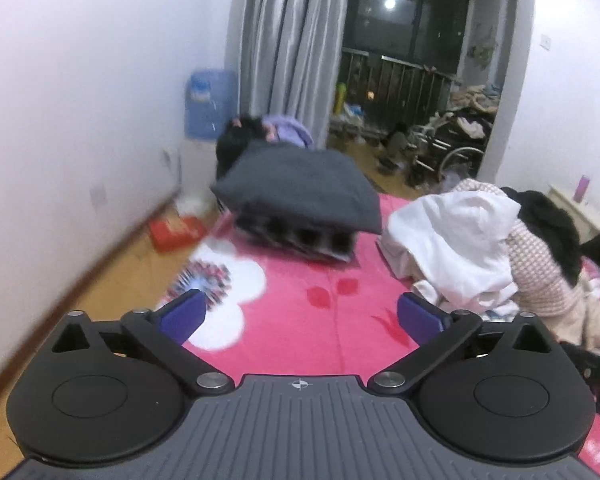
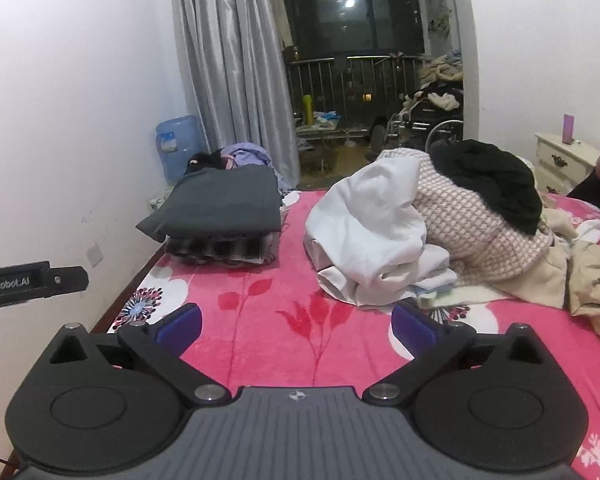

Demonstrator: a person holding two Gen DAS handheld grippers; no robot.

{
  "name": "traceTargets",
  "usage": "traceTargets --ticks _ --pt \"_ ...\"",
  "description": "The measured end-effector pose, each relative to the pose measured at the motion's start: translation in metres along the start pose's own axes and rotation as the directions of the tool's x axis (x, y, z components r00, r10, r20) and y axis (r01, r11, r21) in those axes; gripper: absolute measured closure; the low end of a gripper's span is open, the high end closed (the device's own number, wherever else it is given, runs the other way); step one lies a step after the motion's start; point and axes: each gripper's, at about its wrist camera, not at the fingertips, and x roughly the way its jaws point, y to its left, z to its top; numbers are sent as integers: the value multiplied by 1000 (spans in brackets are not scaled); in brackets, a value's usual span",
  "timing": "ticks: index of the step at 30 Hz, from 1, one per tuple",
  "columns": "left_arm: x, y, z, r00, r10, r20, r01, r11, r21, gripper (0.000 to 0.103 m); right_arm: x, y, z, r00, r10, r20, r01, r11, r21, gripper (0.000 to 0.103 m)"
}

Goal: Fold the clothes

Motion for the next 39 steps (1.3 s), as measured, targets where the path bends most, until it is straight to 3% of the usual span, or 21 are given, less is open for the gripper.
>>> traceTargets --ticks 8,12,16,31,39 --pt "-29 -28 -17 994 66 82 -75 991 112 0 -2 2 -8 1000 9 -17 -8 1000 22 0" --pt "-23 -28 -25 996 77 50 -82 992 97 0 2 6 -11 999 9 -38 -9 1000 10 0" --pt "-22 -29 -30 987 135 88 -146 980 135 0 6 10 -14 997 36 -63 -36 999 5 0" --pt "-18 1 -28 974 222 39 -223 975 4 0 7 21 -19 993 75 -96 -75 997 3 0" --pt "-13 10 -26 974 226 29 -227 974 3 0 16 26 -21 990 66 -121 -65 998 11 0"
